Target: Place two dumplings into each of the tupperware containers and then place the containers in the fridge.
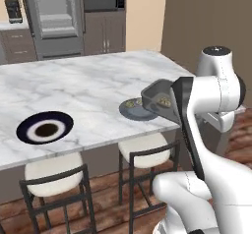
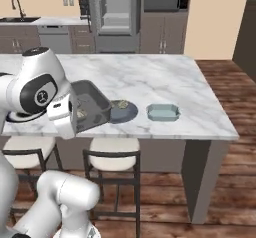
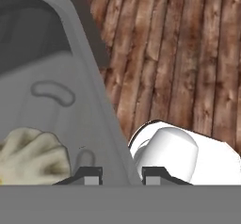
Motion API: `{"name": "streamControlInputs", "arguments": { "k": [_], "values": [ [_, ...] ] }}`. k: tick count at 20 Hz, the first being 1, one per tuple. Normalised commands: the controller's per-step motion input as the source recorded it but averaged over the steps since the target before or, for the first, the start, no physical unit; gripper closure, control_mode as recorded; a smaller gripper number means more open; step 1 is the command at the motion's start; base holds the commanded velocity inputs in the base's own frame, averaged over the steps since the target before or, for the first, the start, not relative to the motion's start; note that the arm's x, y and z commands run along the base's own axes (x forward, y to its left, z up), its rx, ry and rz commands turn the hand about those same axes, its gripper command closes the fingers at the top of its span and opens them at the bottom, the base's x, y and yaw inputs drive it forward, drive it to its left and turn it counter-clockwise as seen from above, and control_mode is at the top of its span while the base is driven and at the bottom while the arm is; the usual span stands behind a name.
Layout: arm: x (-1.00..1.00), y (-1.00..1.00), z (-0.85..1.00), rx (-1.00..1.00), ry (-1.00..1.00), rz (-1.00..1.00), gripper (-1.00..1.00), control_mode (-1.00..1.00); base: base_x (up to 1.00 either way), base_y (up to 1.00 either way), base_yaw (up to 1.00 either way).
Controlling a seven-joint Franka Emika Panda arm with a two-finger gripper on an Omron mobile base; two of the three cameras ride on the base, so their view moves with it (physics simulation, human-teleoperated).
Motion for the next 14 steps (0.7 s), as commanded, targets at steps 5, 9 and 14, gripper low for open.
{"name": "streamControlInputs", "arguments": {
  "k": [5,9,14],
  "values": [
    [0.00,0.00,0.00,0.00,0.00,0.00,1.00,1.00,-0.11,-1.00,0.12],
    [0.00,0.00,0.00,0.00,0.00,0.00,1.00,1.00,0.00,-1.00,0.10],
    [0.00,0.00,0.00,0.00,0.00,0.00,1.00,1.00,0.00,-1.00,0.10]
  ]
}}
